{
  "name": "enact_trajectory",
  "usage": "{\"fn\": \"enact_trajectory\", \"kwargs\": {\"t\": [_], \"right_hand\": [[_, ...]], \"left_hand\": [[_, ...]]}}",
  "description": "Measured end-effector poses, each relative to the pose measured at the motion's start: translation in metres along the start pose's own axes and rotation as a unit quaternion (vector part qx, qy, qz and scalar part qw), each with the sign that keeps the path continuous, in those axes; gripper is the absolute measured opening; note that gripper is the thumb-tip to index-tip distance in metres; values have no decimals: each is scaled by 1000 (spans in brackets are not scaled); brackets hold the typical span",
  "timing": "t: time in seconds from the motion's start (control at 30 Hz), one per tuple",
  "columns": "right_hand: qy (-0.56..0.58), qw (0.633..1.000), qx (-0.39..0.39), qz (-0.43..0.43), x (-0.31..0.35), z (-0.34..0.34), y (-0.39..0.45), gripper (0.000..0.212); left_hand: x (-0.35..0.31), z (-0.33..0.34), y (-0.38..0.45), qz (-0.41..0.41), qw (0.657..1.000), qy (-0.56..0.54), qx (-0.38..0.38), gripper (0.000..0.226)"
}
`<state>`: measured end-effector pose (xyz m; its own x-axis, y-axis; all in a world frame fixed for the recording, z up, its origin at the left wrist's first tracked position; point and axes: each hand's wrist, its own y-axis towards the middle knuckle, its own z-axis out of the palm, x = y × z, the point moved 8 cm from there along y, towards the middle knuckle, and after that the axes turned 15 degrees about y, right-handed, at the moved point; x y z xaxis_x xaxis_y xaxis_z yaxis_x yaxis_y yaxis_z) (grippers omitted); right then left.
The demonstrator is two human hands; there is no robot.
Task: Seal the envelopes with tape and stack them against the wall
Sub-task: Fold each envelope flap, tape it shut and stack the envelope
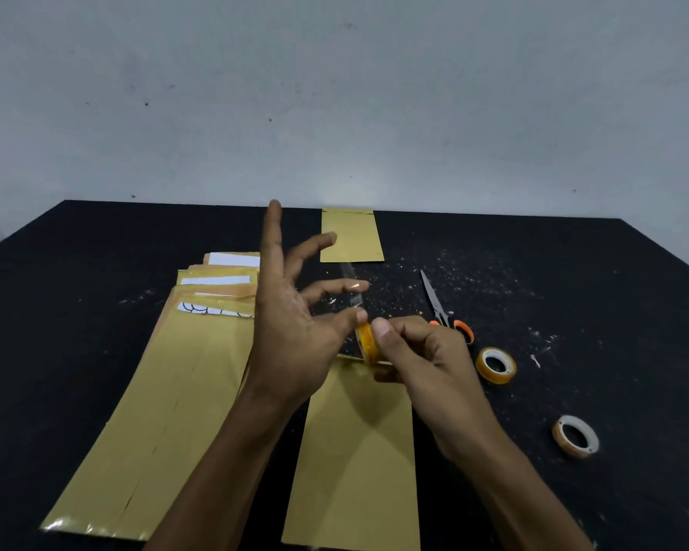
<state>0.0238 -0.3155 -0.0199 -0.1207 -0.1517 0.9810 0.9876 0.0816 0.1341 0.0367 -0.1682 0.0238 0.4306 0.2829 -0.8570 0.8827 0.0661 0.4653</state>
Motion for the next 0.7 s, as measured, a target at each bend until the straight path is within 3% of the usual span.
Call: {"fn": "enact_trajectory", "kwargs": {"t": [0.07, 0.13, 0.23, 0.33, 0.47, 0.6, 0.67, 0.7], "right_hand": [[-22, 999, -21, 10, 5, -11, 4, 24], [-155, 984, -86, -20, 10, -36, 16, 16], [-394, 907, -148, 5, 9, -67, 40, 12], [-518, 841, -121, 103, 0, -76, 56, 16], [-549, 817, -107, 144, 3, -75, 61, 34], [-585, 789, -83, 167, 10, -69, 64, 26], [-574, 798, -68, 170, 8, -69, 67, 18], [-537, 824, -64, 168, 4, -71, 68, 14]], "left_hand": [[3, 0, -1, -7, 1000, 5, 7, 127], [6, 2, -3, -14, 1000, 6, 19, 127], [11, 9, -6, -26, 999, 7, 37, 127], [16, 16, -8, -35, 998, 2, 54, 128], [18, 22, -8, -46, 996, -10, 73, 127], [19, 24, -7, -54, 995, -15, 82, 127], [19, 22, -7, -55, 995, -13, 84, 127], [19, 21, -6, -57, 995, -16, 84, 127]]}}
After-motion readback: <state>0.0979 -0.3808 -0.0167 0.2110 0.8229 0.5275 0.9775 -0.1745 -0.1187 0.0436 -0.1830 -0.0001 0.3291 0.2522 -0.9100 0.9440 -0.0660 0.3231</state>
